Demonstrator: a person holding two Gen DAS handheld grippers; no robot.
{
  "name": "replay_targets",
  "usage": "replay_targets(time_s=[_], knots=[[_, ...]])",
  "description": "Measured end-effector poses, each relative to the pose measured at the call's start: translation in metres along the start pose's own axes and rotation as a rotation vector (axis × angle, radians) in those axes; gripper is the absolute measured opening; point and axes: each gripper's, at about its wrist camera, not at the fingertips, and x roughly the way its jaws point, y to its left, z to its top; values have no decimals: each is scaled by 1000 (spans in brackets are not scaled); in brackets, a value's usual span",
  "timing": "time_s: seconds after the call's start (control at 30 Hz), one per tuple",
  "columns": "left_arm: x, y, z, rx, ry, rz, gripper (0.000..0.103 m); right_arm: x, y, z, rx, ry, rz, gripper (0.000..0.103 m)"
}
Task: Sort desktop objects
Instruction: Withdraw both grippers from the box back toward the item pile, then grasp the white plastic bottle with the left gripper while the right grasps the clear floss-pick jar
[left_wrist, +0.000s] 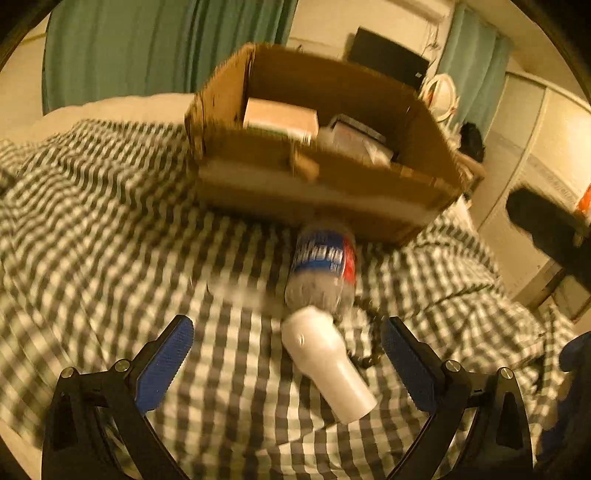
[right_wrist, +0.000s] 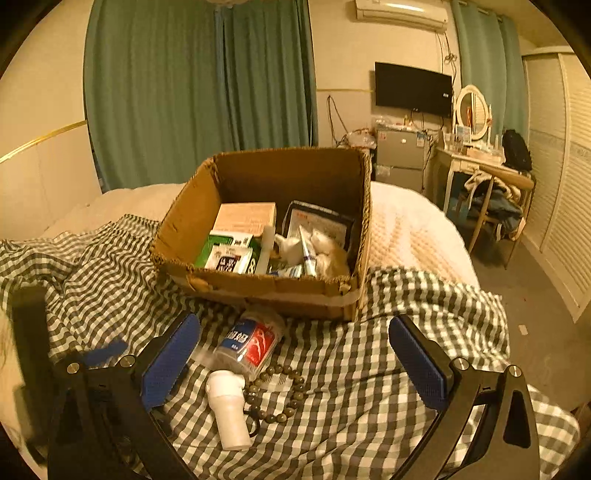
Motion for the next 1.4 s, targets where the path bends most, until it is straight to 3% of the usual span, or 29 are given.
replay_targets(time_s=[0.13, 0.3, 0.33, 0.4, 0.43, 0.5, 0.6, 0.77, 0.93, 1.07, 1.27, 1.3, 1.37, 1.4], knots=[[15, -20, -15, 55, 26, 13, 103, 14, 0, -8, 18, 34, 22, 103], [51, -21, -27, 48, 120, 22, 103, 26, -1, -13, 38, 54, 43, 103], [60, -21, -30, 67, 152, 55, 102, 29, -2, -14, 42, 57, 49, 103], [66, -23, -31, 111, 175, 135, 84, 35, -2, -16, 50, 70, 62, 103], [67, -23, -31, 120, 174, 148, 80, 41, -1, -18, 54, 82, 65, 103], [65, -18, -30, 125, 172, 161, 57, 49, 1, -20, 56, 100, 67, 103], [63, -2, -24, 106, 180, 144, 33, 60, 6, -24, 45, 122, 68, 103], [57, 28, -10, 25, 195, 111, 32, 80, 11, -30, 86, 152, 104, 103], [45, 66, 13, -70, 146, 140, 32, 112, 19, -37, 121, 187, 114, 103], [32, 81, 36, -82, 79, 179, 32, 132, 25, -42, 153, 195, 118, 103], [8, 90, 53, -49, -31, 194, 32, 163, 47, -55, 87, 243, 71, 102], [5, 91, 54, -44, -42, 190, 32, 167, 49, -57, 76, 260, 69, 101], [-3, 88, 57, -30, -63, 180, 32, 170, 51, -60, 65, 276, 72, 73], [-6, 86, 58, -23, -73, 177, 32, 171, 52, -61, 62, 283, 88, 71]])
